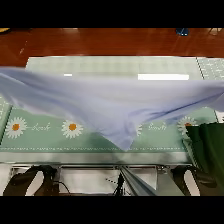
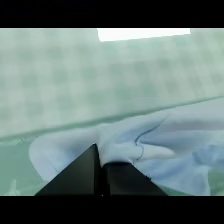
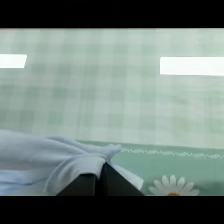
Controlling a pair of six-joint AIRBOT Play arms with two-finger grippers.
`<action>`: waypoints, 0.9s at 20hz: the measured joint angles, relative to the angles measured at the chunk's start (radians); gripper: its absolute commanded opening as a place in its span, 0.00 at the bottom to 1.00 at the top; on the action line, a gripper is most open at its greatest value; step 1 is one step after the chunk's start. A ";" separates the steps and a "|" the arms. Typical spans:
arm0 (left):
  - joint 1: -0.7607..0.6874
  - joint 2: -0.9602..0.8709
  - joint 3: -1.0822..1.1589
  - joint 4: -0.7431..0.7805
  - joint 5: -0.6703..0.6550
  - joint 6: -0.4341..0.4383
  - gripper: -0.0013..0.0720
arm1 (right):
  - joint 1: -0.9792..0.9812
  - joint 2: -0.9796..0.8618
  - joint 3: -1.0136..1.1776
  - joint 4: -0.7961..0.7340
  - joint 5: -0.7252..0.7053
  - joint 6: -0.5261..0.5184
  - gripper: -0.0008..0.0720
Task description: Fold the shirts.
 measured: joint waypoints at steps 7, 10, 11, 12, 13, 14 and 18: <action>-0.027 -0.002 -0.257 -0.018 0.031 0.020 0.05 | 0.048 -0.084 -0.016 0.012 0.136 -0.012 0.05; -0.029 -0.038 -0.304 -0.032 0.161 0.056 0.05 | 0.107 -0.209 -0.024 0.009 0.071 -0.019 0.05; -0.029 -0.064 -0.312 -0.046 0.211 0.072 0.05 | 0.126 -0.260 -0.024 0.010 0.035 -0.024 0.05; -0.029 -0.096 -0.317 -0.061 0.252 0.083 0.05 | 0.144 -0.313 -0.025 0.010 -0.002 -0.029 0.05; -0.029 -0.137 -0.322 -0.080 0.290 0.094 0.05 | 0.162 -0.375 -0.026 0.010 -0.047 -0.034 0.05; -0.032 -0.180 -0.324 -0.099 0.324 0.101 0.05 | 0.177 -0.436 -0.026 0.010 -0.093 -0.036 0.05; -0.057 -0.404 -0.330 -0.133 0.406 0.119 0.05 | 0.204 -0.650 -0.027 0.010 -0.229 -0.042 0.05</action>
